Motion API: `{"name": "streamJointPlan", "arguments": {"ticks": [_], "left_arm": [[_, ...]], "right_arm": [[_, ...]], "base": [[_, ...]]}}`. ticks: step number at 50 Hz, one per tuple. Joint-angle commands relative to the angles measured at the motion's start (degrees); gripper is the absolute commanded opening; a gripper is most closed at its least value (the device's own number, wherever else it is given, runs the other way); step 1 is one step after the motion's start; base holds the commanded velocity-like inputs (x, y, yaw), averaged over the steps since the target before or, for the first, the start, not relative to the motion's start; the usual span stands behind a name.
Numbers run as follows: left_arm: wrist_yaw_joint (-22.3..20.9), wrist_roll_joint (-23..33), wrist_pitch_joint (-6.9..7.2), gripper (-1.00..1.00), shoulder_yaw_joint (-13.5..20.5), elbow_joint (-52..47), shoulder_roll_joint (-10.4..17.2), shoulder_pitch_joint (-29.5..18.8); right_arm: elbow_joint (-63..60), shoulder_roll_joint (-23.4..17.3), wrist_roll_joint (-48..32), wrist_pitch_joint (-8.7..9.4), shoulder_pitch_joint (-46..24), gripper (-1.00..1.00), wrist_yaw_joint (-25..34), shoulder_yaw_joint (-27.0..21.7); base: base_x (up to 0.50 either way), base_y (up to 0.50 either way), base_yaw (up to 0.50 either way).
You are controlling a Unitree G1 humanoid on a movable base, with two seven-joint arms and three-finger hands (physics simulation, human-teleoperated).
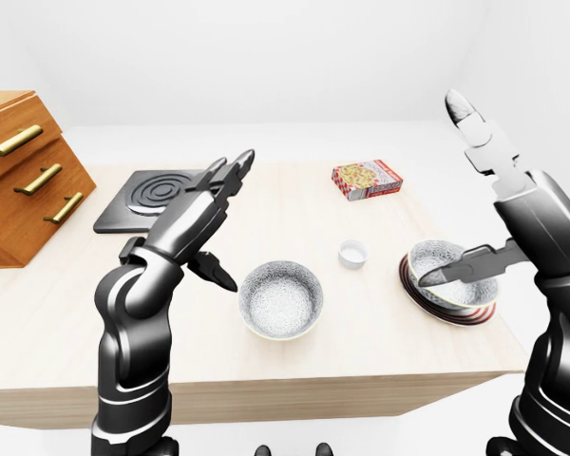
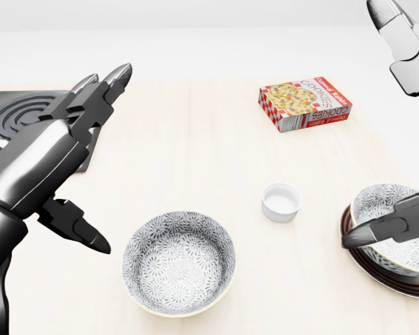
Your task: Pick the akita bowl from table center and place it on the plate.
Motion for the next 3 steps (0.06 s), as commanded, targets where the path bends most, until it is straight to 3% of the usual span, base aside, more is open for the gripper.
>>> {"name": "streamJointPlan", "arguments": {"ticks": [1,3], "left_arm": [[0.0,-2.0,0.0,1.0,-0.3,-1.8,-0.4,1.7],[0.0,-2.0,0.0,1.0,-0.3,-2.5,-0.6,2.1]], "right_arm": [[-2.7,3.2,3.7,0.0,1.2,1.0,-3.5,2.5],[-2.7,3.6,4.1,0.0,1.7,1.0,-4.1,2.7]], "base": [[0.0,0.0,0.0],[0.0,0.0,0.0]]}}
